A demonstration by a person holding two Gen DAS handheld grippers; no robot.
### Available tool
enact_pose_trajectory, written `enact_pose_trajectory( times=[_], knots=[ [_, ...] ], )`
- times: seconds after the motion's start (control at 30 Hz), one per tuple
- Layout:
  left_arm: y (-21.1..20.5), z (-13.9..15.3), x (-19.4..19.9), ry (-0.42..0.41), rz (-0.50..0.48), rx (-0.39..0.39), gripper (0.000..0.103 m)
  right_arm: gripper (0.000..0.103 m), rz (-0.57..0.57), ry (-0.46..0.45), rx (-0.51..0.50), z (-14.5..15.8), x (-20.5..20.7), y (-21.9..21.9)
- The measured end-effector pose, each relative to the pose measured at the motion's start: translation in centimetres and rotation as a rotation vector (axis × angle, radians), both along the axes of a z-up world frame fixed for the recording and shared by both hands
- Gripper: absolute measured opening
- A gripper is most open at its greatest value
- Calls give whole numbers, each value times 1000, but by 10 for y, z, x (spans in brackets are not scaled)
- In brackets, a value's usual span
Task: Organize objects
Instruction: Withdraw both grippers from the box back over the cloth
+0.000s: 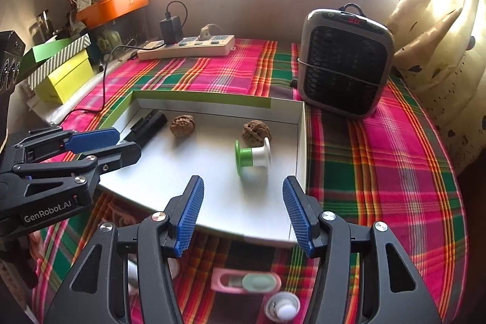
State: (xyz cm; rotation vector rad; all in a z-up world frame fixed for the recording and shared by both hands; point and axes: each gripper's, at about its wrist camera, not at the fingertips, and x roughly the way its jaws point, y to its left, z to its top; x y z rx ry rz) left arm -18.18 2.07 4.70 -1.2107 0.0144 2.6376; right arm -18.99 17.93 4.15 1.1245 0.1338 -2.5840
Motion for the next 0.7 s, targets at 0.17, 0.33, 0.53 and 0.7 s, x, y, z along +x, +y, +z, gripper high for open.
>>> enact_pose_trajectory(
  times=[0.17,0.33,0.53,0.7],
  knots=[
    [-8,2,16,12,18,46,37,55,-6,14,-9,4,13,7],
    [-15,0,26,8,40,70,37,55,-14,26,-13,6,27,16],
    [-20,-1,44,13,36,81,37,55,-31,32,-19,6,40,26],
    [-19,-5,59,7,12,84,37,55,-46,39,-25,5,50,33]
  ],
)
